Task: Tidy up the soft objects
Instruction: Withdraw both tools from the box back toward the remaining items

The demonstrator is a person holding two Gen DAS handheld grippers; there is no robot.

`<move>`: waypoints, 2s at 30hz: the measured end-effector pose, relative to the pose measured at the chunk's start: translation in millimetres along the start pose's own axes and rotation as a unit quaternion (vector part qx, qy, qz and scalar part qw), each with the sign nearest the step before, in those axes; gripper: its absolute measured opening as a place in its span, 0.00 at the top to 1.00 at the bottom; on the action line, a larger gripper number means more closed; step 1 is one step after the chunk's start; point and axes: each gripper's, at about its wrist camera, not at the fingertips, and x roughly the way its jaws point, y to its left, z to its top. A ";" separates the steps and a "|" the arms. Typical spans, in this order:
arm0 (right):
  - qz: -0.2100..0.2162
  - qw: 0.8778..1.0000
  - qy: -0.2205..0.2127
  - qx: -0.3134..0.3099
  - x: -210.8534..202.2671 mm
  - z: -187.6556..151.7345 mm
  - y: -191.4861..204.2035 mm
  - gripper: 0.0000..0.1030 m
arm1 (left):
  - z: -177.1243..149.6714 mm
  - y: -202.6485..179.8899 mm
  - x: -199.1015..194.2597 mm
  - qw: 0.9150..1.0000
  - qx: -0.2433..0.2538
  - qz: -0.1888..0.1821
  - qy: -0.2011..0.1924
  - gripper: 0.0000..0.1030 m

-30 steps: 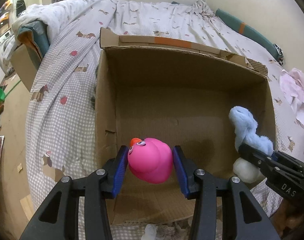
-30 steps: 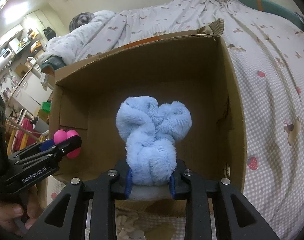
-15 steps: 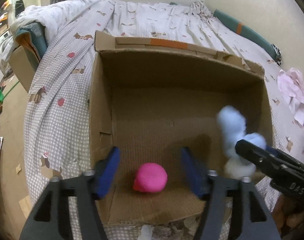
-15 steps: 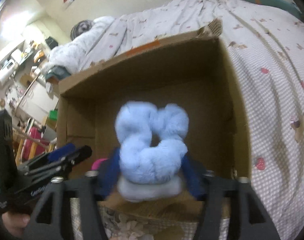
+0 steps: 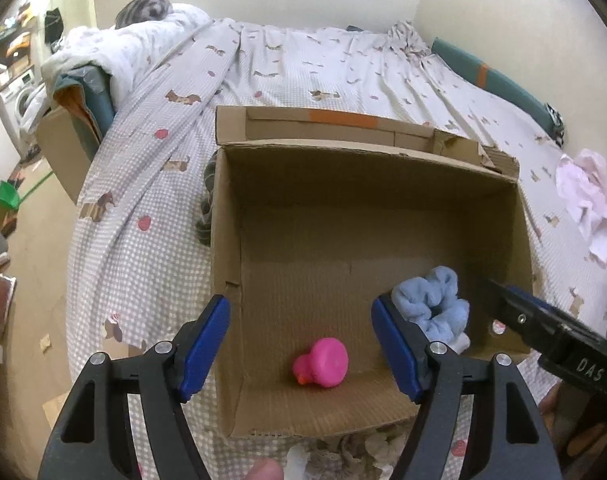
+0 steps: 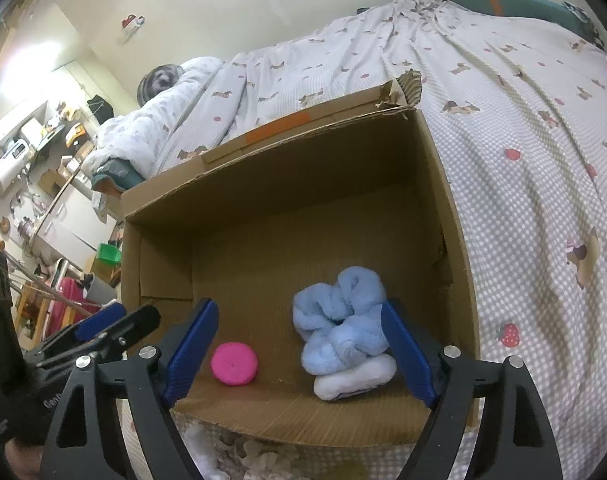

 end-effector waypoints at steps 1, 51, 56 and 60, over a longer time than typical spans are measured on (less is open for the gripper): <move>-0.001 1.000 0.000 0.000 -0.2 -0.4 0.5 0.14 | -0.3 1.5 -1.5 1.000 -0.004 0.000 -0.001 0.25; -0.036 0.998 0.043 0.006 -73.6 -83.7 9.3 0.06 | -83.7 50.4 -69.8 0.997 -0.060 0.035 0.040 0.04; -0.036 0.995 0.095 0.008 -52.7 -97.3 7.8 0.06 | -86.4 59.2 -57.6 0.994 -0.078 0.038 0.064 0.04; -0.039 0.992 0.116 -0.002 -38.2 -102.4 9.9 0.06 | -90.5 66.0 -49.3 0.991 -0.096 0.040 0.082 0.04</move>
